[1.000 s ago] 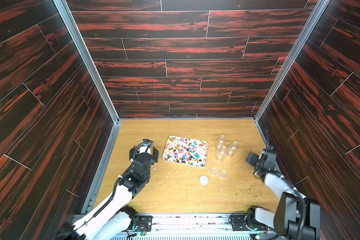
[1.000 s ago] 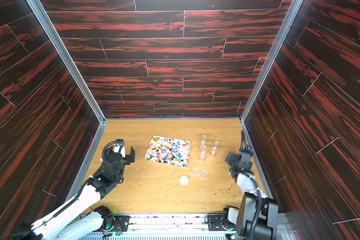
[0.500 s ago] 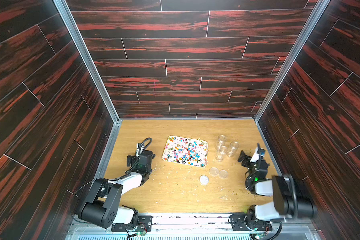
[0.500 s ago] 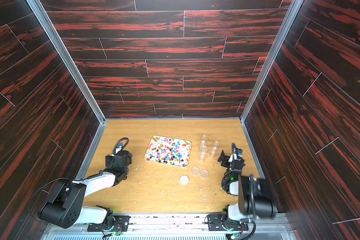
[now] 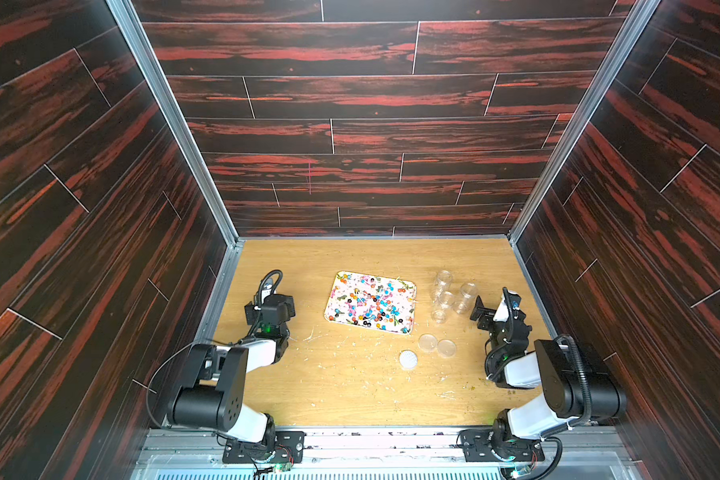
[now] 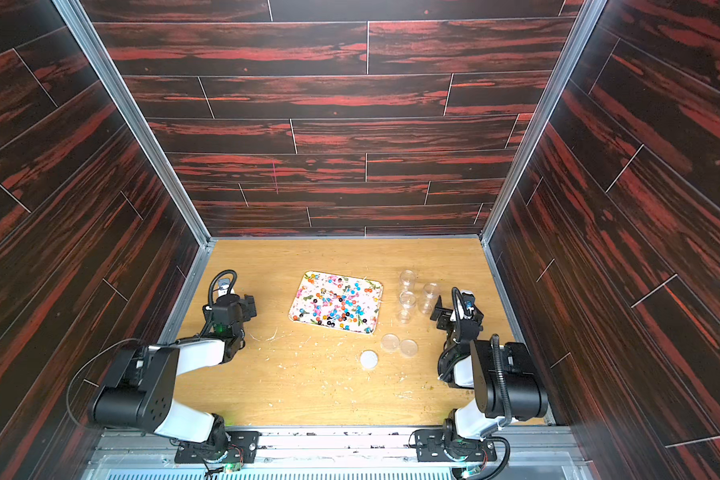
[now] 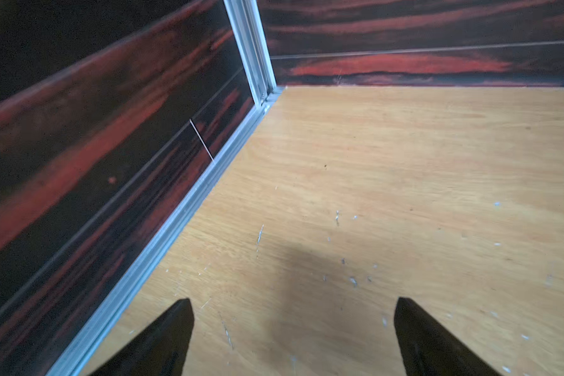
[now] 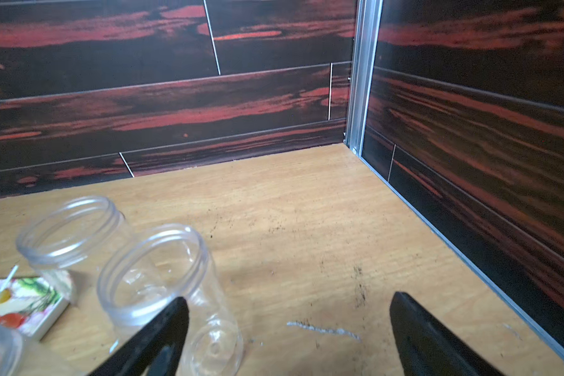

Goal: Pour the candies out of the jar
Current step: Reset both arms

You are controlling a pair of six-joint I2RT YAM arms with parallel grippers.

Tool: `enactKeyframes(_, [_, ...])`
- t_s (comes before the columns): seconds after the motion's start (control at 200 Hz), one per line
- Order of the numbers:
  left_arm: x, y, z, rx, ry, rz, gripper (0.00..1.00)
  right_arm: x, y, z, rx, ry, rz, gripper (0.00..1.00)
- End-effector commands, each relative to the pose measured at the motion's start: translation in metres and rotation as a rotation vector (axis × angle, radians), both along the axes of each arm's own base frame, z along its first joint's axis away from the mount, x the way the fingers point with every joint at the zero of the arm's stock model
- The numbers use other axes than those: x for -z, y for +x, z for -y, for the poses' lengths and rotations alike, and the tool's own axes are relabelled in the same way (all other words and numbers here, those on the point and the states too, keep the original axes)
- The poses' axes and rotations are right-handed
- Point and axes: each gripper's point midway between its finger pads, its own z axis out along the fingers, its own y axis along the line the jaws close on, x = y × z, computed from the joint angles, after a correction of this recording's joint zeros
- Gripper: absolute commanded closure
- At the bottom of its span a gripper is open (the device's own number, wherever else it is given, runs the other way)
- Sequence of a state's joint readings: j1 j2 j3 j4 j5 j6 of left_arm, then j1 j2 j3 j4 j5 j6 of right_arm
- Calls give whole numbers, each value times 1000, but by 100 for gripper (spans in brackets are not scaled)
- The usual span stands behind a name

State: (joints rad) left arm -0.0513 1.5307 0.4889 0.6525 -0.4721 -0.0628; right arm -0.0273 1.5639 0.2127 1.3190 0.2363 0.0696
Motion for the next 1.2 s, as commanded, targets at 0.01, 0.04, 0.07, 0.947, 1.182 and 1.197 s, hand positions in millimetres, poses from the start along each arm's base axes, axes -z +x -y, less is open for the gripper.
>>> enactKeyframes(0.01, [-9, 13, -1, 19, -77, 29, 0, 2, 9, -4, -20, -17, -28, 1])
enactKeyframes(0.04, [-9, 13, -2, 17, -78, 32, 0, 3, 11, -4, -20, -17, -38, 1])
enactKeyframes(0.07, [-9, 13, -2, 16, -78, 31, 0, 4, 14, -3, -16, -16, -50, 1])
enactKeyframes(0.947, [-9, 13, -2, 19, -75, 26, 0, 6, 15, -3, -18, -11, -58, 1])
enactKeyframes(1.182, [54, 56, 18, 141, -91, -412, 0, 6, 15, -3, -18, -11, -60, 1])
enactKeyframes(1.197, [68, 60, 24, 176, -99, -514, 0, 6, 15, -3, -18, -11, -60, 1])
